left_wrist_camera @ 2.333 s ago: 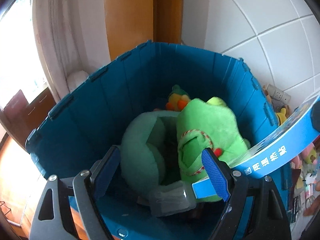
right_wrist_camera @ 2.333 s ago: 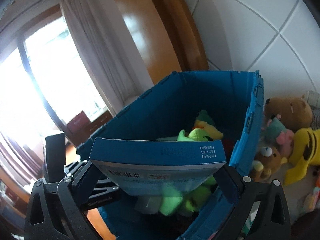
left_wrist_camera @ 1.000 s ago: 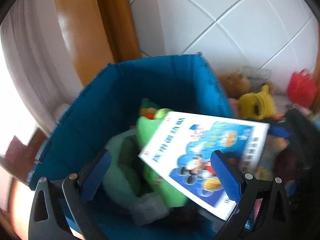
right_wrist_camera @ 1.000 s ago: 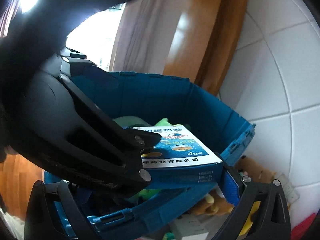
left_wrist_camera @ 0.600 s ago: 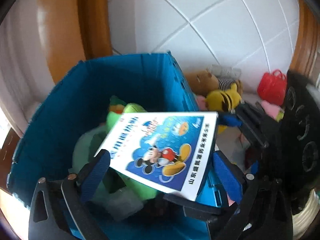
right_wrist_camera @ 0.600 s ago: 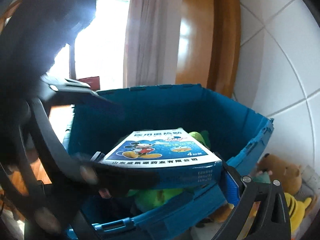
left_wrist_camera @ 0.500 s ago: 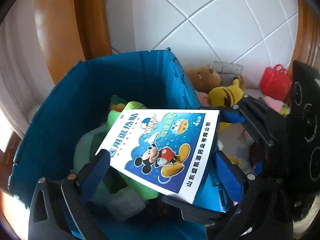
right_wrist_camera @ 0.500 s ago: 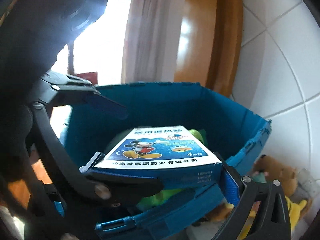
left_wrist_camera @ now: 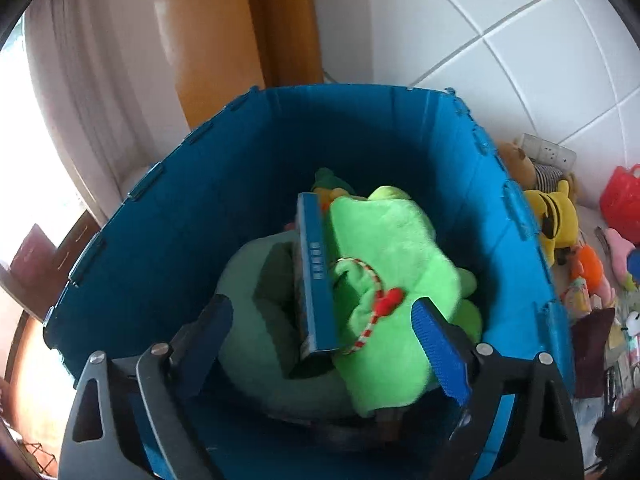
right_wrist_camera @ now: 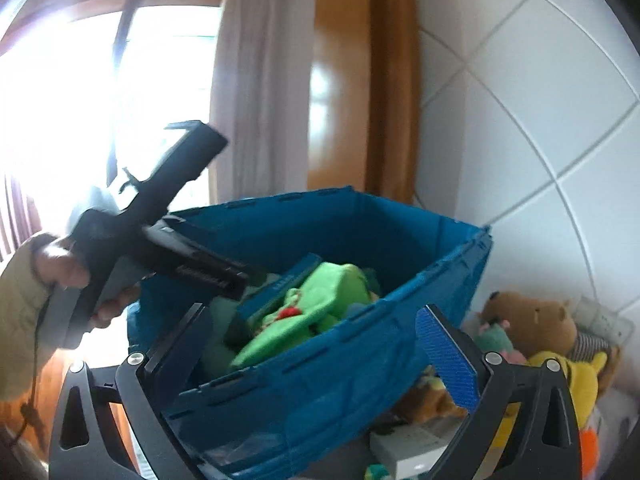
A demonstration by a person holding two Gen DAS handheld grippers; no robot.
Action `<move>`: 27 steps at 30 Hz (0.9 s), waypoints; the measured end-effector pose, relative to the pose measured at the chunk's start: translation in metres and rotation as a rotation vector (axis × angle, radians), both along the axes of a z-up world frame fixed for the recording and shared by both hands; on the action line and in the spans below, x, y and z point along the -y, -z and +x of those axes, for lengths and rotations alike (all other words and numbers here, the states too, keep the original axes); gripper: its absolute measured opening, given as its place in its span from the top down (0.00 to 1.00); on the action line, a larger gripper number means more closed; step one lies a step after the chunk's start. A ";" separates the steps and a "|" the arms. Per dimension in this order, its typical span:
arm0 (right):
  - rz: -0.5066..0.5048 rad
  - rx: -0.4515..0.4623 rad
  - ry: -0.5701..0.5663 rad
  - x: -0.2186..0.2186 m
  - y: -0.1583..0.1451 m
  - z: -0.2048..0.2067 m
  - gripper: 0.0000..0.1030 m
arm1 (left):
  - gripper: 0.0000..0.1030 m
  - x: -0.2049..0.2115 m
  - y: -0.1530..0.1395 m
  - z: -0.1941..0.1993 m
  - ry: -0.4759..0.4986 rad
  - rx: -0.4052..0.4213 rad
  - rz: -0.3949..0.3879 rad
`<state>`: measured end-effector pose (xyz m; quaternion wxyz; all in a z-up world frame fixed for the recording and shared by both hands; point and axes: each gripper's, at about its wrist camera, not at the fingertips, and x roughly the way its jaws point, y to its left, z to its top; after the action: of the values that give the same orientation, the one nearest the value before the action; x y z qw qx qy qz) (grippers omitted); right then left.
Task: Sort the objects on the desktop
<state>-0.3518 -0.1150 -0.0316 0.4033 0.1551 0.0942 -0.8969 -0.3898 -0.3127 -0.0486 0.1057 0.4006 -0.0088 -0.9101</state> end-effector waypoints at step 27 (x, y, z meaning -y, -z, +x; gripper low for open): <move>0.001 0.027 0.146 -0.064 -0.036 0.045 0.00 | 0.04 -0.066 -0.038 0.085 -0.001 -0.126 0.010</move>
<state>-0.3067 -0.0511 0.0044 0.3381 0.1737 0.0776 -0.9217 -0.3050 -0.2464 -0.0106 0.1045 0.3430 0.0025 -0.9335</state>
